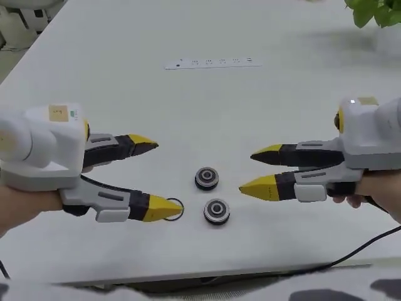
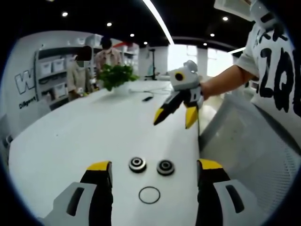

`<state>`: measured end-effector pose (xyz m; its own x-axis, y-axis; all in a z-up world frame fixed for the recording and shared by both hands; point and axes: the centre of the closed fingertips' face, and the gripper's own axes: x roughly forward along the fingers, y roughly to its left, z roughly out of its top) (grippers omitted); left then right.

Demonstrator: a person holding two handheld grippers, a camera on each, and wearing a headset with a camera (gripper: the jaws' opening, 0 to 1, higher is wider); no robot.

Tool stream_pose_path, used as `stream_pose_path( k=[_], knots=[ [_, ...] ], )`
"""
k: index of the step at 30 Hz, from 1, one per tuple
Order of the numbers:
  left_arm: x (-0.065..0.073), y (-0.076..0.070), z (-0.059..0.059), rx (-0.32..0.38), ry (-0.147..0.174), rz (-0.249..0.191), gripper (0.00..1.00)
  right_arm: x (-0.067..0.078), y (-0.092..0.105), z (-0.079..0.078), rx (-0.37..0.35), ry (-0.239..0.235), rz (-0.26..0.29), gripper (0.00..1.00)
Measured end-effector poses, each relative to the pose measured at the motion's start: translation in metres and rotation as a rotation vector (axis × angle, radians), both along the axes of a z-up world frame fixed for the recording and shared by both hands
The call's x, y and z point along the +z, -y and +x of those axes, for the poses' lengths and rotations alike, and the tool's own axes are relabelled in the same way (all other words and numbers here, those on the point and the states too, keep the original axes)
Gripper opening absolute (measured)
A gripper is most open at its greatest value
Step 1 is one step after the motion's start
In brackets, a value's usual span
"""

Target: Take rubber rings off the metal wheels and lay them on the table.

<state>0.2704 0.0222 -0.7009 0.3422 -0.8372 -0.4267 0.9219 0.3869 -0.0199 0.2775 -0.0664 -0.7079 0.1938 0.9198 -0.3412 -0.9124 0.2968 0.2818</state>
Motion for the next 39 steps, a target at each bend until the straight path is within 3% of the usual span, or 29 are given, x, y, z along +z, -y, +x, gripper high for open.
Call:
stream_pose_path(
  k=[14,39],
  knots=[
    [-0.01,0.006,-0.002,-0.018,-0.015,0.015,0.73,-0.023,-0.002,-0.007,0.036,0.01,-0.064,0.48],
    [-0.027,0.02,-0.003,-0.068,-0.048,0.045,0.65,-0.05,-0.01,-0.012,0.096,0.025,-0.139,0.44]
  ],
)
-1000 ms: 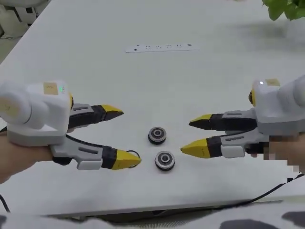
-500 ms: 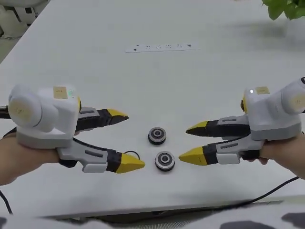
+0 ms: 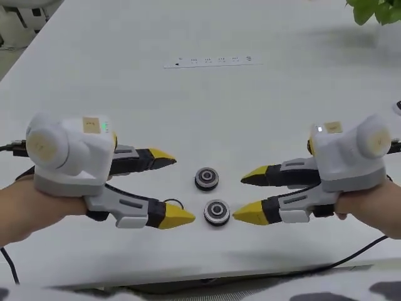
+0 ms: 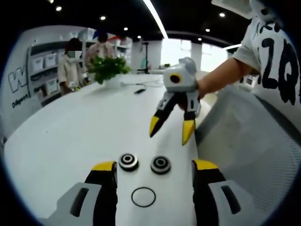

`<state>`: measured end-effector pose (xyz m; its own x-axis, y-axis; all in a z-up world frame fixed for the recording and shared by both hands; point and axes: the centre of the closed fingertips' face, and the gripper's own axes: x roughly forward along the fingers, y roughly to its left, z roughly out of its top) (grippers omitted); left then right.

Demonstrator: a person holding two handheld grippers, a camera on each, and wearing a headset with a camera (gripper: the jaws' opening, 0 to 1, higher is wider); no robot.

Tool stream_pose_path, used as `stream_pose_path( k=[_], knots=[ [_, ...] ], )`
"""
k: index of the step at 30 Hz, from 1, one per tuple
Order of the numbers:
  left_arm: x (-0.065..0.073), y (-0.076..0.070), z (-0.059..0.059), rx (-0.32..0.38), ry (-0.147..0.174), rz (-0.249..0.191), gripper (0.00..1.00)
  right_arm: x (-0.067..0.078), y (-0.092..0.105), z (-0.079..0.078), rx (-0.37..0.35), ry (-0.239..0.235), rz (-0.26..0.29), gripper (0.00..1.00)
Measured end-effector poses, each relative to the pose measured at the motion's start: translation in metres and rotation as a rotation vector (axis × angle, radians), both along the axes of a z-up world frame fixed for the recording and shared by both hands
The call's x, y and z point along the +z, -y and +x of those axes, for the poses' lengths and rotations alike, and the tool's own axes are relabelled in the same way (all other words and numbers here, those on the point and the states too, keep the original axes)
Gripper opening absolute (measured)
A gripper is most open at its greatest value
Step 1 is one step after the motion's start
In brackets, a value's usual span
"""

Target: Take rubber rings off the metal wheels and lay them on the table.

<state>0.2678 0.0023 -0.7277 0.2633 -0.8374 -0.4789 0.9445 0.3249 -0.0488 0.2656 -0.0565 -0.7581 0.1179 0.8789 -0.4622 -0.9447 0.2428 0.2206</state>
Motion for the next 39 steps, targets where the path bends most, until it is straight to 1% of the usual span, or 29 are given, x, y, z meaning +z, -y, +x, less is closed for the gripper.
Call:
stream_pose_path(
  k=[7,15,18,39],
  knots=[
    [-0.004,0.003,0.0,-0.008,-0.007,0.005,0.64,-0.008,0.001,-0.001,0.025,0.026,-0.036,0.43],
    [-0.008,0.01,0.0,-0.024,-0.018,0.01,0.61,-0.016,0.001,0.002,0.025,0.023,-0.042,0.41],
    [-0.01,0.011,0.0,-0.027,-0.02,0.015,0.6,-0.018,0.001,0.004,0.028,0.031,-0.049,0.41],
    [-0.024,0.022,0.0,-0.052,-0.036,0.039,0.54,-0.03,-0.004,0.001,0.049,0.04,-0.072,0.37]
  ],
)
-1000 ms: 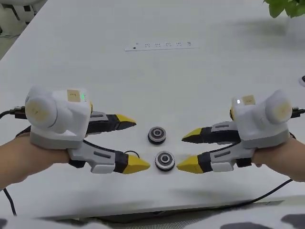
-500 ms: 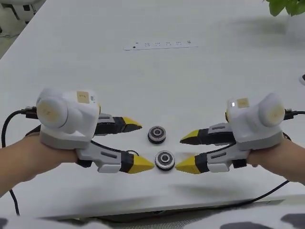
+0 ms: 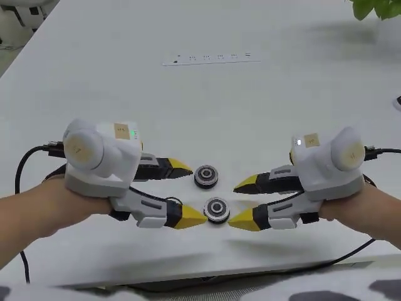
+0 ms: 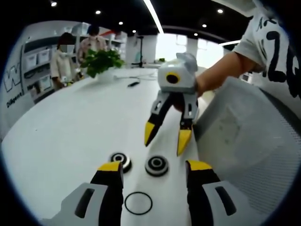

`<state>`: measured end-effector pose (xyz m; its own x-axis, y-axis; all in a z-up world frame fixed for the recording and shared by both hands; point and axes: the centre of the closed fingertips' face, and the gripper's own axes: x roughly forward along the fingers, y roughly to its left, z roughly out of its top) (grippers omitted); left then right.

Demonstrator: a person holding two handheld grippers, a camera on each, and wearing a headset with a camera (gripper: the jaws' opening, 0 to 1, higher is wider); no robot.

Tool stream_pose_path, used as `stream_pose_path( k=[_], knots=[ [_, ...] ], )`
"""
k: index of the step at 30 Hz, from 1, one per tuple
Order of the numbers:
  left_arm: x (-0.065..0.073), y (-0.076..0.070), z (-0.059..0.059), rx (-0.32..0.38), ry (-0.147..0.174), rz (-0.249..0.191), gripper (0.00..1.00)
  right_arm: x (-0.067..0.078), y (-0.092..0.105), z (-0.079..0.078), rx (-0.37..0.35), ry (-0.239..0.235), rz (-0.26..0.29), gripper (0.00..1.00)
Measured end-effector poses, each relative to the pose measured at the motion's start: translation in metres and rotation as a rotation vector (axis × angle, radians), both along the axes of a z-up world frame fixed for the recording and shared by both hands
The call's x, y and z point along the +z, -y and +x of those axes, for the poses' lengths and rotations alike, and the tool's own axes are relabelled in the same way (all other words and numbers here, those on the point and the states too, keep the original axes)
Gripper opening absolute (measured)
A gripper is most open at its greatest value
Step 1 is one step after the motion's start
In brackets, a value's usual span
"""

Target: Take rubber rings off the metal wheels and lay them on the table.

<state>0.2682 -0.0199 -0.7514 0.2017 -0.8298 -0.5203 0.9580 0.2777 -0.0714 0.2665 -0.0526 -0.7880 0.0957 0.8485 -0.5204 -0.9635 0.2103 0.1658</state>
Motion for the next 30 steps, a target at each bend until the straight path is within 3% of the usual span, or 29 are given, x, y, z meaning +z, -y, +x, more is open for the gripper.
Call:
stream_pose_path(
  k=[30],
  knots=[
    [-0.02,0.009,-0.006,-0.026,-0.043,0.028,0.42,-0.009,-0.008,-0.001,-0.002,-0.012,0.007,0.33]
  ],
)
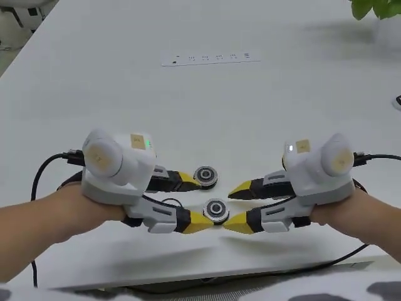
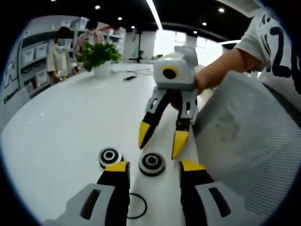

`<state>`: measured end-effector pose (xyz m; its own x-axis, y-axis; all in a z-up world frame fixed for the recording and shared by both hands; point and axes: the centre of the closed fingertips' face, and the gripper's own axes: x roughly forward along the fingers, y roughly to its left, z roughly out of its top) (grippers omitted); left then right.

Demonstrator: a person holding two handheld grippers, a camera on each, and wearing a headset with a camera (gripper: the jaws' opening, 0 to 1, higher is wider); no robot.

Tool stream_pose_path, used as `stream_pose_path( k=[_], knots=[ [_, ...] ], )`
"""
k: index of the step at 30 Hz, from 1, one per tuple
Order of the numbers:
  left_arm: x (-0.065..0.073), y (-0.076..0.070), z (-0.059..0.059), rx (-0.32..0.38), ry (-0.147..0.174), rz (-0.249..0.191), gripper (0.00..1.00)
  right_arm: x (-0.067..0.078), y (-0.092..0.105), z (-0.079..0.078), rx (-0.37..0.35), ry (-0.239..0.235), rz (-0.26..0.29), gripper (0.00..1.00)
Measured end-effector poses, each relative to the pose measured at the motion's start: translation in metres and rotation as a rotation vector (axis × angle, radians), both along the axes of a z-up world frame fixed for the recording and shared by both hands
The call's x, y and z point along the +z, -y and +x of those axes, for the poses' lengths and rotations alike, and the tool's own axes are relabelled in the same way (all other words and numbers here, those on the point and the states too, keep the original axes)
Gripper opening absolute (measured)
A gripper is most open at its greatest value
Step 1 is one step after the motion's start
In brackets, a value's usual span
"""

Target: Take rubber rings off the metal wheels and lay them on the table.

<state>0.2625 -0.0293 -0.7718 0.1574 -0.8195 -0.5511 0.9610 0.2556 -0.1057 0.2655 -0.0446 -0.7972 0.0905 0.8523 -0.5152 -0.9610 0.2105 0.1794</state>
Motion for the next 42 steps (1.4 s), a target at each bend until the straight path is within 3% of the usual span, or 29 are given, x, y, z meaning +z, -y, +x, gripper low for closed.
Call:
stream_pose_path(
  k=[22,42],
  knots=[
    [-0.011,0.006,0.001,0.002,-0.021,0.006,0.32,-0.004,-0.003,-0.006,0.014,-0.013,-0.002,0.33],
    [-0.018,0.013,0.003,-0.001,-0.014,0.015,0.23,-0.007,-0.003,-0.007,0.01,-0.022,0.002,0.32]
  ],
)
